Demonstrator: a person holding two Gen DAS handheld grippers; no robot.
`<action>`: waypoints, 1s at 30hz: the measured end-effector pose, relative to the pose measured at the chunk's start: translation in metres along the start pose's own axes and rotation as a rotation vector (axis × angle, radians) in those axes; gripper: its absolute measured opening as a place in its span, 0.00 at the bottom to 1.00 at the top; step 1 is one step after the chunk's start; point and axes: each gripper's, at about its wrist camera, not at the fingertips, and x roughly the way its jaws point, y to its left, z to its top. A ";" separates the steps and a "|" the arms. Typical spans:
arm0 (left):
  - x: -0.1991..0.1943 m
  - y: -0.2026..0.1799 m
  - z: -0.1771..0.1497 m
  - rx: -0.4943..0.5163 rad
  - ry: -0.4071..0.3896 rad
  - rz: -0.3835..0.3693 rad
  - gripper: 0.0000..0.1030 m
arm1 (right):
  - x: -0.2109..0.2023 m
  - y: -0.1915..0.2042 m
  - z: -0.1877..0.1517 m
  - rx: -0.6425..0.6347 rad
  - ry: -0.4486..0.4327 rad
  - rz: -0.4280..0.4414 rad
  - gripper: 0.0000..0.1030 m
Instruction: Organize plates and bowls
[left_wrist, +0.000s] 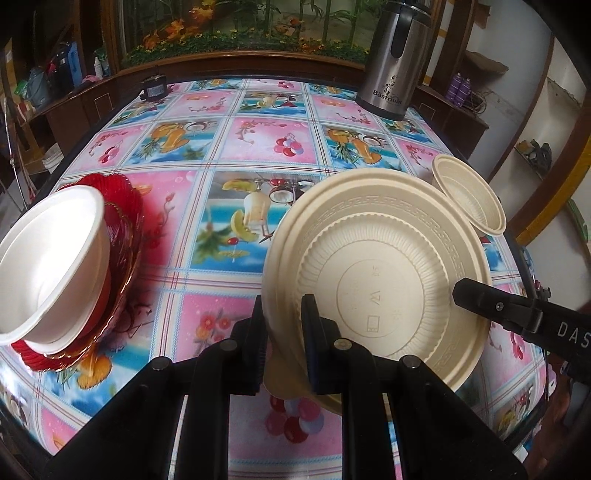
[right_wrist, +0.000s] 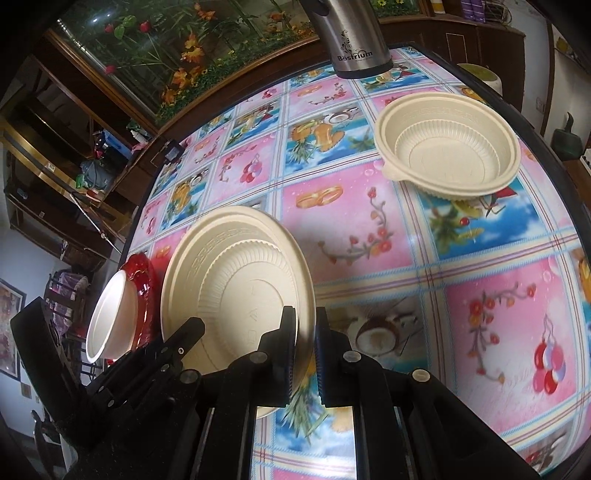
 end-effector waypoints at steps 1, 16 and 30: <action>-0.002 0.001 -0.001 -0.001 -0.003 0.000 0.14 | -0.002 0.002 -0.003 -0.002 -0.005 0.003 0.09; -0.025 0.022 -0.014 -0.031 -0.028 0.002 0.14 | -0.013 0.028 -0.022 -0.058 -0.030 0.035 0.09; -0.048 0.040 -0.008 -0.055 -0.074 0.003 0.14 | -0.023 0.051 -0.022 -0.106 -0.055 0.070 0.09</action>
